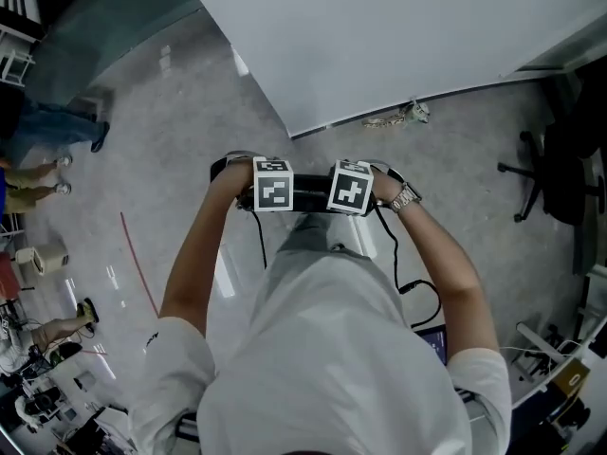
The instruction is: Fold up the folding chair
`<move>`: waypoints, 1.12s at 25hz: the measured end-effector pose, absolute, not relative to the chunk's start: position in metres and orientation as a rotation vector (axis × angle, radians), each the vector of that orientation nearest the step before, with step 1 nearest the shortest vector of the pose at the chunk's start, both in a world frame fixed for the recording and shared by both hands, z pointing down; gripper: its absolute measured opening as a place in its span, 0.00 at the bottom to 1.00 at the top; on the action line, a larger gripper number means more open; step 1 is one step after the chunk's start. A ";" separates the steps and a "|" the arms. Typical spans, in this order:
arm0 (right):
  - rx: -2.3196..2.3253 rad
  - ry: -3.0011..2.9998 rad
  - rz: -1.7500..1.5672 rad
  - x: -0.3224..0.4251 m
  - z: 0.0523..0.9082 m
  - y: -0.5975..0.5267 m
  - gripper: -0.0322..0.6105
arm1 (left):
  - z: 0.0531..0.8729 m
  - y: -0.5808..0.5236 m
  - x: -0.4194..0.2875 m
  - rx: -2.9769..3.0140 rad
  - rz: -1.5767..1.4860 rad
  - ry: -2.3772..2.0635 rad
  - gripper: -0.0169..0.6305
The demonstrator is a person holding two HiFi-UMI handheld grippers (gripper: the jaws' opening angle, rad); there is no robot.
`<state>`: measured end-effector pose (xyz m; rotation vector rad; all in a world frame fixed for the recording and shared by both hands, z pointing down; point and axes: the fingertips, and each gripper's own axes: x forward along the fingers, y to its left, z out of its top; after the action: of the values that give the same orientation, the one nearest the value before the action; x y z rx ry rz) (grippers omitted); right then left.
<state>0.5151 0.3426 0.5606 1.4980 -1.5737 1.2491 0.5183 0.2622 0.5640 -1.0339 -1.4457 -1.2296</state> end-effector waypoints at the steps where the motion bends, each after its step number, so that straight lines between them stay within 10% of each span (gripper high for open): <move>1: 1.482 -1.586 1.249 0.526 0.561 0.344 0.14 | 0.565 0.263 0.528 -1.040 -1.247 -1.443 0.11; 28: 1.232 -1.675 1.100 0.743 0.559 0.285 0.14 | 0.563 0.206 0.720 -1.234 -1.367 -1.420 0.12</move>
<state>0.7432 0.2850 0.5590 1.2318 -1.6748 1.1000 0.7202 0.2057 0.5630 -1.2339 -1.4198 -1.3672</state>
